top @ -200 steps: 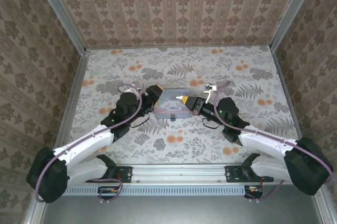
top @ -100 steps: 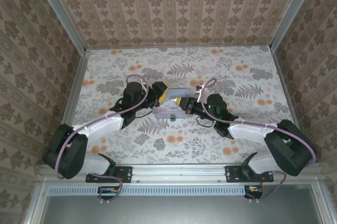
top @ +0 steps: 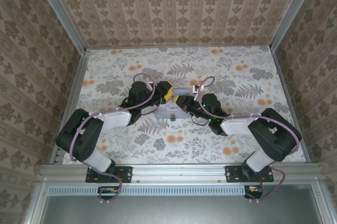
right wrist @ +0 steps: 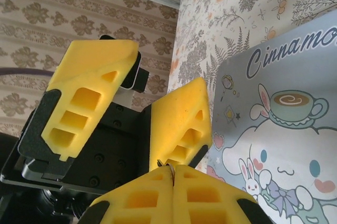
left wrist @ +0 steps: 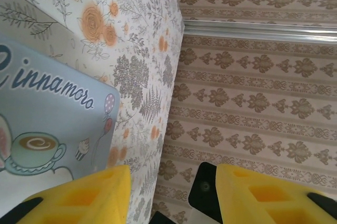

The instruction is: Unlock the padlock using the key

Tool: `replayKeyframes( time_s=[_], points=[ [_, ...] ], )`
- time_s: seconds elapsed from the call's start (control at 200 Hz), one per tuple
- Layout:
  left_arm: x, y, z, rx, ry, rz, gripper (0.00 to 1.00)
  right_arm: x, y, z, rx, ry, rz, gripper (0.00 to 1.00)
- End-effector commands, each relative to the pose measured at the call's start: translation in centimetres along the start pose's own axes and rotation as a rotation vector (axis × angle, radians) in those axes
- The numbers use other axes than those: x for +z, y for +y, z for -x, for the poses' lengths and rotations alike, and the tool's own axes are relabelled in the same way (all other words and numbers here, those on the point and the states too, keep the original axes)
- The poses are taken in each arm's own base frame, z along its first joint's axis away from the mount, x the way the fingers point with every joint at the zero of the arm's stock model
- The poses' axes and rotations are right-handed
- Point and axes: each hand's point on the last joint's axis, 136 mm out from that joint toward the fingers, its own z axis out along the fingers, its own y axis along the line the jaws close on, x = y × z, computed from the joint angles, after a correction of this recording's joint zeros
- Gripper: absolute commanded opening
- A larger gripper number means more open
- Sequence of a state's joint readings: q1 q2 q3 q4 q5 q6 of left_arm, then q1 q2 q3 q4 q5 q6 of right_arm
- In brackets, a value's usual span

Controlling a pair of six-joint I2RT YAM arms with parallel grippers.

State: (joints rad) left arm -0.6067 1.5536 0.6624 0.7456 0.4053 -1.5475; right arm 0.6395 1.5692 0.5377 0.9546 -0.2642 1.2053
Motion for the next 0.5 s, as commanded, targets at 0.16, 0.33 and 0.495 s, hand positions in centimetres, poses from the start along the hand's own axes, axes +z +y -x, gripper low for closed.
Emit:
replayKeyframes(
  time_s=[0.16, 0.33, 0.495],
  points=[
    [0.0, -2.0, -0.2, 0.028, 0.004, -0.082, 0.42, 0.0, 0.5, 1.6, 0.118, -0.094, 0.082, 0.00],
    [-0.4, -1.7, -0.5, 0.041, -0.004, -0.072, 0.40, -0.3, 0.1, 2.3, 0.154, -0.143, 0.082, 0.00],
    [-0.6, -1.2, -0.7, 0.054, -0.007, -0.054, 0.37, -0.4, 0.1, 2.5, 0.167, -0.159, 0.088, 0.00]
  ],
)
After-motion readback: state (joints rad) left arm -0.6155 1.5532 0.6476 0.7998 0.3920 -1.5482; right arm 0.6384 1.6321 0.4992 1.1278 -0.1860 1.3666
